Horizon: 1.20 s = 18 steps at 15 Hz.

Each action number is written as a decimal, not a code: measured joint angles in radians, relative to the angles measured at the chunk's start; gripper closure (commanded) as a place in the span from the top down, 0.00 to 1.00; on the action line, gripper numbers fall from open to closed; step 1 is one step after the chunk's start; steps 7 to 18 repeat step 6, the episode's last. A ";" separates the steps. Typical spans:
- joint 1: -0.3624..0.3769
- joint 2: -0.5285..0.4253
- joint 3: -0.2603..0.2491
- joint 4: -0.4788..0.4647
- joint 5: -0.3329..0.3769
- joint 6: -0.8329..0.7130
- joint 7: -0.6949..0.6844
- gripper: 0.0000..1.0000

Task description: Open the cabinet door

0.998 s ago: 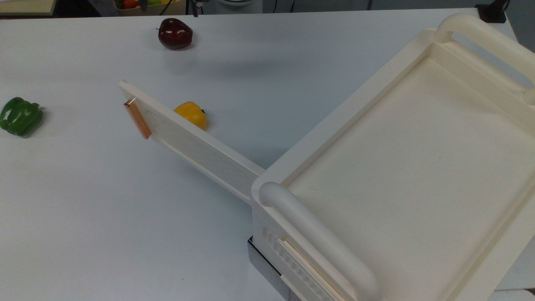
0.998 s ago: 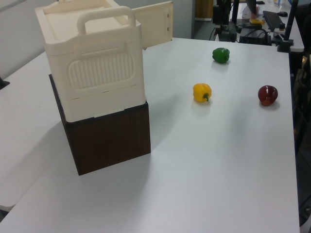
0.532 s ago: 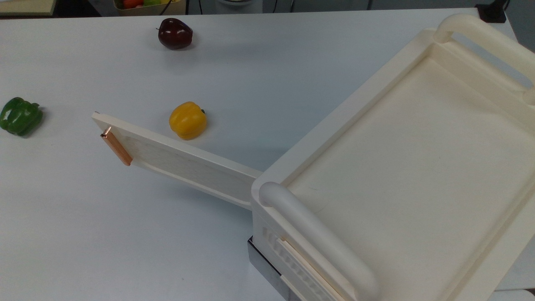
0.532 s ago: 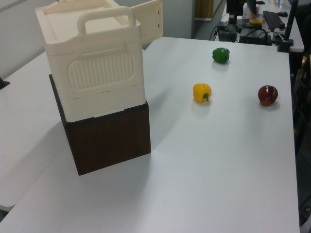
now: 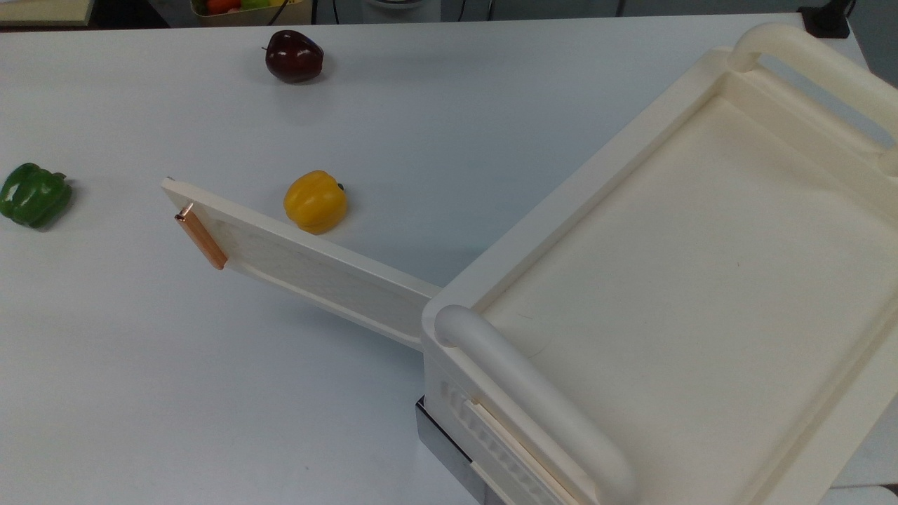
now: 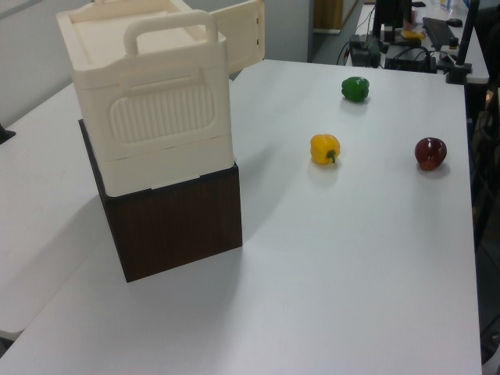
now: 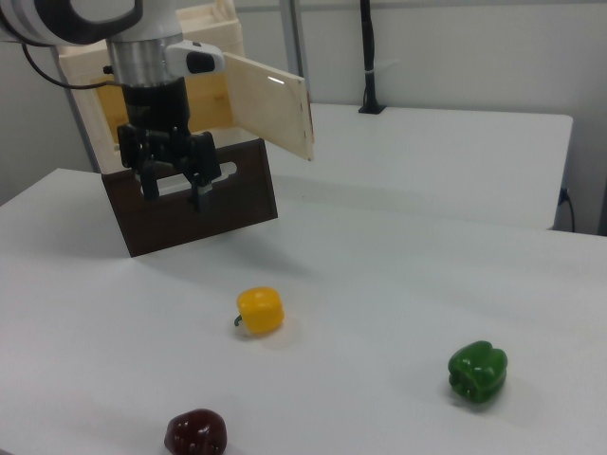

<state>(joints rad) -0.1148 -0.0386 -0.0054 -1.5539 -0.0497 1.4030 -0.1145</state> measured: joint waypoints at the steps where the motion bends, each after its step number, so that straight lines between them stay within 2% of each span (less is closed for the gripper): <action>1: -0.003 -0.007 0.000 -0.006 0.000 0.000 0.000 1.00; 18: -0.016 -0.013 0.000 -0.009 0.000 0.000 -0.002 1.00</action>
